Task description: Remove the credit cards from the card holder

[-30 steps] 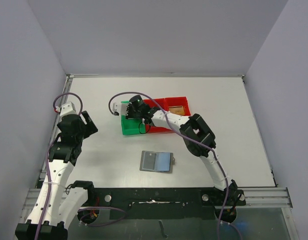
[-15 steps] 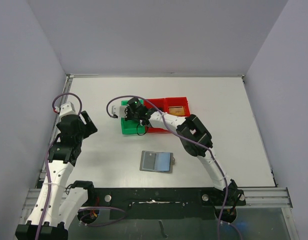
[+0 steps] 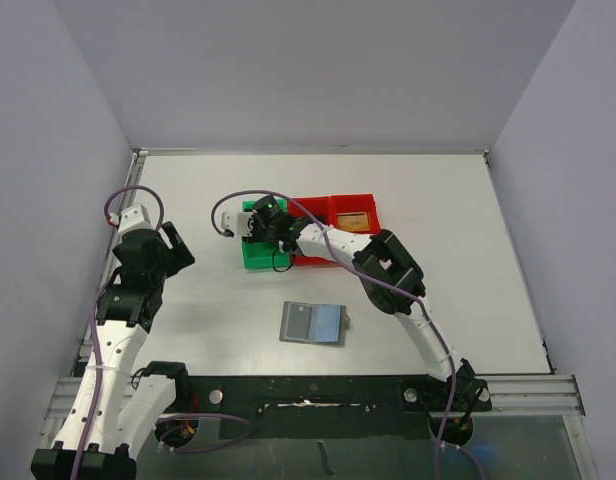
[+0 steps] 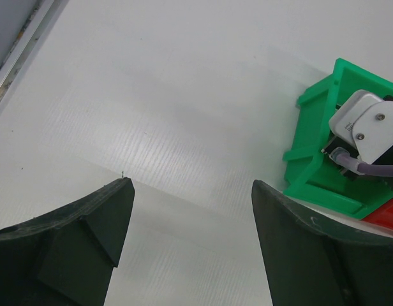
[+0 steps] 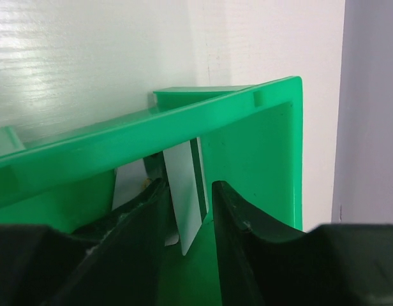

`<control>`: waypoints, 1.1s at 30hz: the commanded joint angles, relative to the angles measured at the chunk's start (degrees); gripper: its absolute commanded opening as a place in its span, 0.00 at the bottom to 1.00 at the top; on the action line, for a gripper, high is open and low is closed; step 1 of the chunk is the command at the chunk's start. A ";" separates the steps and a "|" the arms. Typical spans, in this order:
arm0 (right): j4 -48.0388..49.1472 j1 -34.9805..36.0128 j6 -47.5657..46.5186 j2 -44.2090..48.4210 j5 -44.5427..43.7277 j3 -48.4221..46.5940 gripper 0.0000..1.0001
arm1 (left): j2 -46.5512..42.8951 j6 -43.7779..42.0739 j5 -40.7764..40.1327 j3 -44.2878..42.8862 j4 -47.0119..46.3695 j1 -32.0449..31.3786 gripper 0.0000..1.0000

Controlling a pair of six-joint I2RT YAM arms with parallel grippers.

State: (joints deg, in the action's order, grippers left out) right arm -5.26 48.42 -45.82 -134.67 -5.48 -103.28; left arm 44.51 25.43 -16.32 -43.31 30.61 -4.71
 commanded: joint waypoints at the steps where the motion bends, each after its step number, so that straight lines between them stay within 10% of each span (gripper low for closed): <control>1: 0.40 0.15 5.25 6.67 3.65 -0.78 0.36 | -0.62 0.15 0.02 -0.04 -3.32 0.58 0.75; 11: -3.21 -3.84 36.15 10.76 10.34 -1.95 0.45 | -0.39 -0.07 0.41 -0.01 -3.45 0.67 0.75; 17: -10.90 -3.63 59.14 9.07 8.22 -5.29 0.21 | -0.37 0.05 0.41 -0.02 -3.45 0.75 0.75; 33: -24.65 -2.74 69.44 -0.41 5.45 -15.67 0.16 | -0.21 -0.07 0.93 0.06 -3.45 0.78 0.75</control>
State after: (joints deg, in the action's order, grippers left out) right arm -27.22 45.52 20.78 -134.10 1.21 -116.40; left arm 44.53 25.43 -16.01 -42.76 30.52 -4.38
